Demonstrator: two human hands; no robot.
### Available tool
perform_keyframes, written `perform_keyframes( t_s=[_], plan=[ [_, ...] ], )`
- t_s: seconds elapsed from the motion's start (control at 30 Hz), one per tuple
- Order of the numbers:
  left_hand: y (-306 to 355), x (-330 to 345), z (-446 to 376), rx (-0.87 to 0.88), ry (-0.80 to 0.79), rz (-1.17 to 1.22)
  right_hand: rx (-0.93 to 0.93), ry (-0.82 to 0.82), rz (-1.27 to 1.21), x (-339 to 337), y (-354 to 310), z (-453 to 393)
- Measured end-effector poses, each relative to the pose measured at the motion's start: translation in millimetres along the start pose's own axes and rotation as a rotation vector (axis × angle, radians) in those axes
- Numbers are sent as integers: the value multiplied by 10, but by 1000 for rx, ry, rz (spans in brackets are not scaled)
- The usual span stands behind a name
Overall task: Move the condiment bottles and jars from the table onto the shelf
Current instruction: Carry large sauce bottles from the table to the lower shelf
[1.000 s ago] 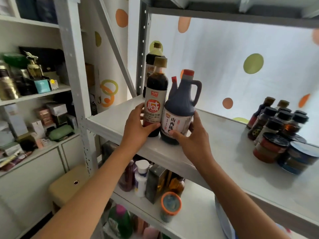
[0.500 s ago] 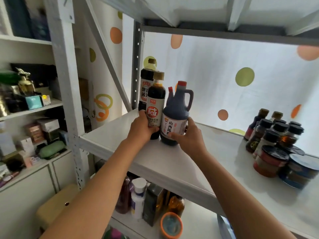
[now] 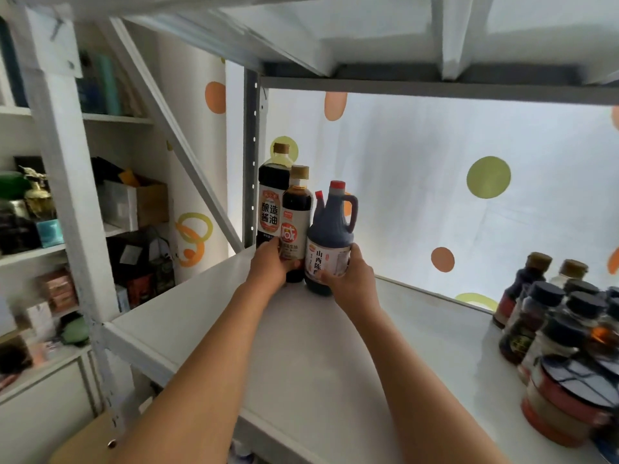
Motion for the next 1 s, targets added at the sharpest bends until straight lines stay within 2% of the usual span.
perform_keyframes(
  t_s=[0.3,0.5,0.67,0.87,1.0],
  plan=[
    [42,220,-327,-8,92,-78,11,27,12,73,204,-495],
    [-29,328,-344,31,219,-87,1,25,1,120,252,-620],
    [-75,398,-379,54,260,-166,-18,30,-29,141,311,-662],
    [-69,429,-360,-15,241,-308,-11,19,-24,167,331,-623],
    [5,443,-170,-81,147,-360,21,-41,119,150,344,-456]
  ],
)
Point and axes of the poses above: each hand's wrist, its own z-axis away from the middle knuckle, its own x-axis out of the palm, y = z × x, the point moved 3 cm from there along -z, towards the middle knuckle, and after that the axes turned 1 degree about y, right-handed, at the moved point
